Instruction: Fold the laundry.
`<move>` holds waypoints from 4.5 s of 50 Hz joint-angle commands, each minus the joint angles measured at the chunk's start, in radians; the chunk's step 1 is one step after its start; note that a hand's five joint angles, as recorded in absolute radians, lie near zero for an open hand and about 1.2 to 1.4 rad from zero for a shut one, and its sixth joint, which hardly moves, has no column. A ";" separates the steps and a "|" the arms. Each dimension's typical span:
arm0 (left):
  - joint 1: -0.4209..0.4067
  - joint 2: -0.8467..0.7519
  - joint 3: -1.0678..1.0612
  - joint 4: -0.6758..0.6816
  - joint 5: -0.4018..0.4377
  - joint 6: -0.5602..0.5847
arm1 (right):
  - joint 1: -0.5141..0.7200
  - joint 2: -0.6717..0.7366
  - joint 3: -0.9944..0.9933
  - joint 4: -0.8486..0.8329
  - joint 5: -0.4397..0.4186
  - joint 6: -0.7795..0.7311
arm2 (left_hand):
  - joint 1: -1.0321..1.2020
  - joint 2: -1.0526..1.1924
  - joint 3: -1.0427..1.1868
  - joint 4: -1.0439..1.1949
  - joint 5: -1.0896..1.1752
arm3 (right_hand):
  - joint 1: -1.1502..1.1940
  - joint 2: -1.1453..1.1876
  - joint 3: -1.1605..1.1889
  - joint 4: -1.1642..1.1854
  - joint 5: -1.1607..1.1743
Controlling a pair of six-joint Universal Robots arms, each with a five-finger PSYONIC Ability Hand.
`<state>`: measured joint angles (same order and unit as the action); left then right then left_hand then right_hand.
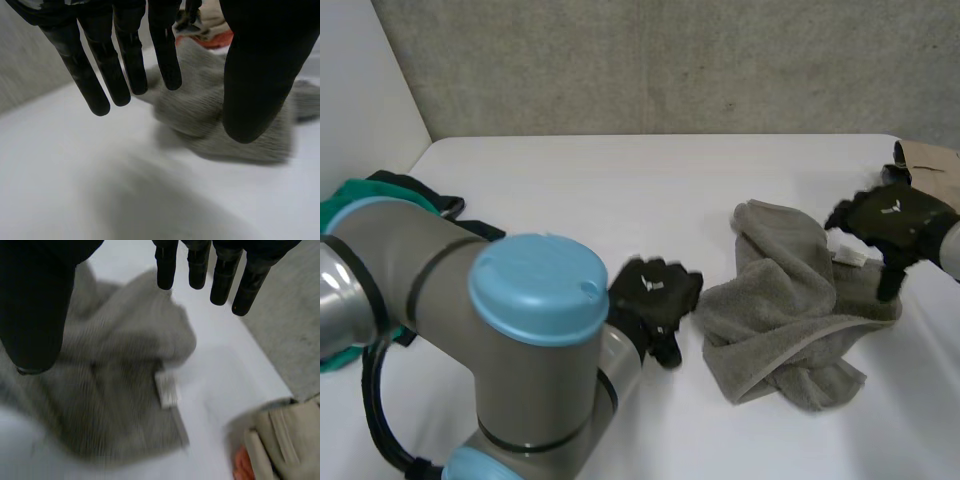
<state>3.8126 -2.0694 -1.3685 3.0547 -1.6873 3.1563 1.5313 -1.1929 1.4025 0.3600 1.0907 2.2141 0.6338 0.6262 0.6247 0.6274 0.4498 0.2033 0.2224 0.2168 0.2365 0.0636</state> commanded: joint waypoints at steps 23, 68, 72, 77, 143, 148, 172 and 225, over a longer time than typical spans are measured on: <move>-0.111 -0.370 0.367 -0.047 0.006 -0.196 | -0.053 0.220 0.033 -0.082 -0.146 -0.010 | 0.014 0.022 0.023 0.020 0.024 | 0.938 0.918 0.924 0.904 0.903; -0.085 -0.057 -0.046 0.111 -0.031 -0.256 | 0.067 -0.045 -0.036 -0.096 0.038 0.311 | 0.158 0.166 0.167 0.165 0.168 | 1.193 1.174 1.179 1.160 1.158; -0.085 -0.150 0.012 0.113 -0.040 -0.262 | 0.075 -0.045 -0.028 -0.098 0.038 0.317 | 0.020 0.028 0.029 0.027 0.030 | 1.193 1.174 1.179 1.160 1.158; -0.091 -0.244 0.103 0.111 -0.046 -0.254 | 0.078 -0.043 -0.014 -0.102 0.038 0.323 | -0.033 -0.025 -0.024 -0.026 -0.023 | 1.193 1.174 1.179 1.160 1.158; 0.258 -0.213 0.399 0.332 0.041 0.402 | 0.288 0.272 -0.390 -0.220 0.239 0.329 | 0.762 0.770 0.772 0.769 0.772 | 1.193 1.174 1.179 1.160 1.158; 0.272 -0.206 0.514 0.586 0.043 0.452 | 0.296 0.273 -0.517 -0.436 0.270 0.395 | 0.762 0.770 0.772 0.769 0.772 | 1.193 1.174 1.179 1.160 1.158; 0.249 0.081 0.009 0.624 0.087 0.452 | 0.153 0.217 -0.234 -0.068 0.155 0.732 | 0.762 0.770 0.772 0.769 0.772 | 0.125 0.106 0.112 0.092 0.090; 0.288 0.279 -0.099 0.515 0.100 0.442 | 0.435 0.079 -0.234 -0.118 0.410 0.502 | 0.762 0.770 0.772 0.769 0.772 | 1.193 1.174 1.179 1.160 1.158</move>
<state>4.0664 -1.7984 -1.4188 3.6308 -1.5943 3.5987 2.0731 -0.9144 1.1126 0.0671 1.5386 3.0984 1.1443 1.1993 1.1942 1.2025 0.9747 0.9957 1.1810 1.1815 1.1847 0.9830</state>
